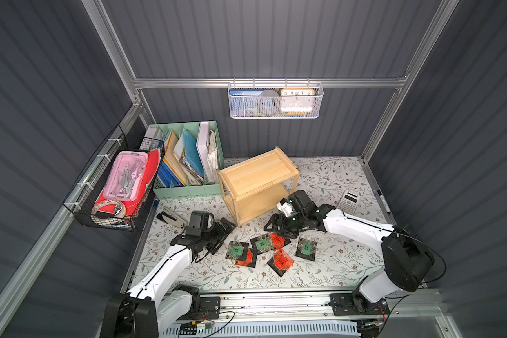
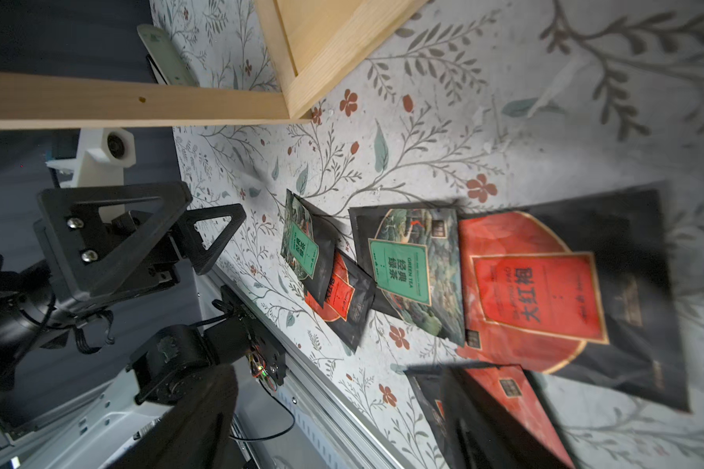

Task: Place the tea bags on the shelf by color
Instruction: Pick up the tea bag from the center of the board.

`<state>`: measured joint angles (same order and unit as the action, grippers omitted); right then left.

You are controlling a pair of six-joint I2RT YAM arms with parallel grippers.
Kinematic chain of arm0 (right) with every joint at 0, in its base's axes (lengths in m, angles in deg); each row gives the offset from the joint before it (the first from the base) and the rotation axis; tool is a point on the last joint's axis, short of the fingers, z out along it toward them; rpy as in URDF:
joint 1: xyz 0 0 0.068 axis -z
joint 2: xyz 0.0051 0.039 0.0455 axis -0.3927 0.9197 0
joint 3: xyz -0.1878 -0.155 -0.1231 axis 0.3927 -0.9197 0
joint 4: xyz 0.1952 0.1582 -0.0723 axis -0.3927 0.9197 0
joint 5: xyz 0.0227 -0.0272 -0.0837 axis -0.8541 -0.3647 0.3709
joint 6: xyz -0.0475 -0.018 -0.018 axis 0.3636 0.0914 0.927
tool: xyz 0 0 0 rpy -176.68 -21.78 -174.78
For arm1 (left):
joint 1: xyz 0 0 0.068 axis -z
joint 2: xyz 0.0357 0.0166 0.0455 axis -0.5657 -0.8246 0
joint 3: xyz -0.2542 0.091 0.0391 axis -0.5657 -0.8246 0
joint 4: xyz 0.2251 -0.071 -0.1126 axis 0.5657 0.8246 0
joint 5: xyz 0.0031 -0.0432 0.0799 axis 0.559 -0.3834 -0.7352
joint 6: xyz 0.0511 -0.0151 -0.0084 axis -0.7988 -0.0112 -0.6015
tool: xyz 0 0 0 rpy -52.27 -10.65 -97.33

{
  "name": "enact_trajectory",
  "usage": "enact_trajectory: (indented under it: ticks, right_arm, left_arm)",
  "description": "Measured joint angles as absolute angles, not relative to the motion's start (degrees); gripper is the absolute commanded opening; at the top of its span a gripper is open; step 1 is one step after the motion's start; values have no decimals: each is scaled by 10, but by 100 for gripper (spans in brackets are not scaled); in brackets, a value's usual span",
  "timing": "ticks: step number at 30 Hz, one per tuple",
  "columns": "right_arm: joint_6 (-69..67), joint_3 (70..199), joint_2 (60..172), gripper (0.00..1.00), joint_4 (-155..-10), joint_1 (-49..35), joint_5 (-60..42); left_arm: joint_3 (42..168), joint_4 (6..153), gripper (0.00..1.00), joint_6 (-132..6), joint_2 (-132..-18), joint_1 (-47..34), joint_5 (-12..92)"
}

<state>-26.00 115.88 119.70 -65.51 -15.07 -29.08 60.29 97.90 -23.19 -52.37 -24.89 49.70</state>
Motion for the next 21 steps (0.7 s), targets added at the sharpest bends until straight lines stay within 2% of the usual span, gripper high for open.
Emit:
enact_trajectory:
  ticks: [21]
  right_arm:
    - [-267,1257,1331,70,-663,-219,-298]
  left_arm:
    - [564,920,100,-200,-563,-246,508]
